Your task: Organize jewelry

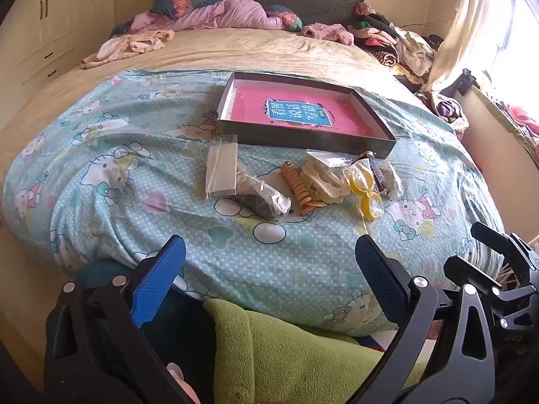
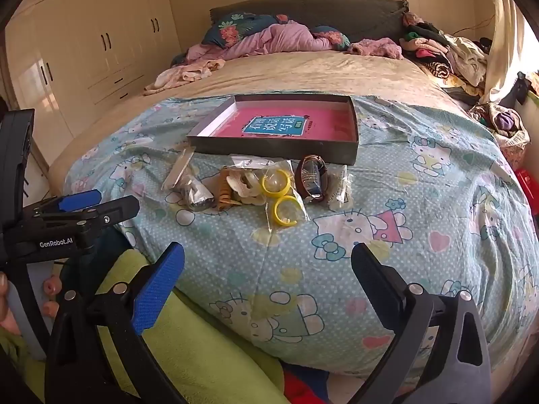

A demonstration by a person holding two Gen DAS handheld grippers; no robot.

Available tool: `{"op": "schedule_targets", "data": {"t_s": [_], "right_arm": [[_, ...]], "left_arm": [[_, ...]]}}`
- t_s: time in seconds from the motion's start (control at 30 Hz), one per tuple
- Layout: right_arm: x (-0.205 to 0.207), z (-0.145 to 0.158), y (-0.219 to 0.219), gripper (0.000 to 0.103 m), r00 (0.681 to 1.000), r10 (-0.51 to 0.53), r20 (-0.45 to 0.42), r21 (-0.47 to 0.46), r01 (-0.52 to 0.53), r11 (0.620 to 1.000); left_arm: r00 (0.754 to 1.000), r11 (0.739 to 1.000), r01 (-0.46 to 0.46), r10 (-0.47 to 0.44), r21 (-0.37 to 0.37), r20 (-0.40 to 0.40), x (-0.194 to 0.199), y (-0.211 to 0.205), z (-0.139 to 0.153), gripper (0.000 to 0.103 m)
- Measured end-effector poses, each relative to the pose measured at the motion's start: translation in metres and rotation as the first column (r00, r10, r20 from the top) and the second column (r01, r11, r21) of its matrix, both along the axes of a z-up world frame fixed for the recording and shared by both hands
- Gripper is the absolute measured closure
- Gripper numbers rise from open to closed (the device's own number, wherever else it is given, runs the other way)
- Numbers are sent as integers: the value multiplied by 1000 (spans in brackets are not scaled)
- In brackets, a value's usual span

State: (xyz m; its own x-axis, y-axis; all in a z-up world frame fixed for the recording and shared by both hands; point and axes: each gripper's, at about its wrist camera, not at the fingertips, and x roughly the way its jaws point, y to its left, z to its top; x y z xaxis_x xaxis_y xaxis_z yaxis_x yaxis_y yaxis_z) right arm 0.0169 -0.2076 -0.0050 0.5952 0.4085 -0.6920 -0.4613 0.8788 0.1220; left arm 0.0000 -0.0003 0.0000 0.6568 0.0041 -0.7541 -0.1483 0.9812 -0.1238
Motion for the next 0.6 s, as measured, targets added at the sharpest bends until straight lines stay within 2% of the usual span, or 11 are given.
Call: {"op": "schedule_targets", "data": {"t_s": [0.6], "right_arm": [[-6, 6, 2, 4, 1000, 9, 16, 11, -9, 1000]], "left_arm": [[1000, 1000, 3, -3, 18, 16, -3, -1, 5, 9]]}}
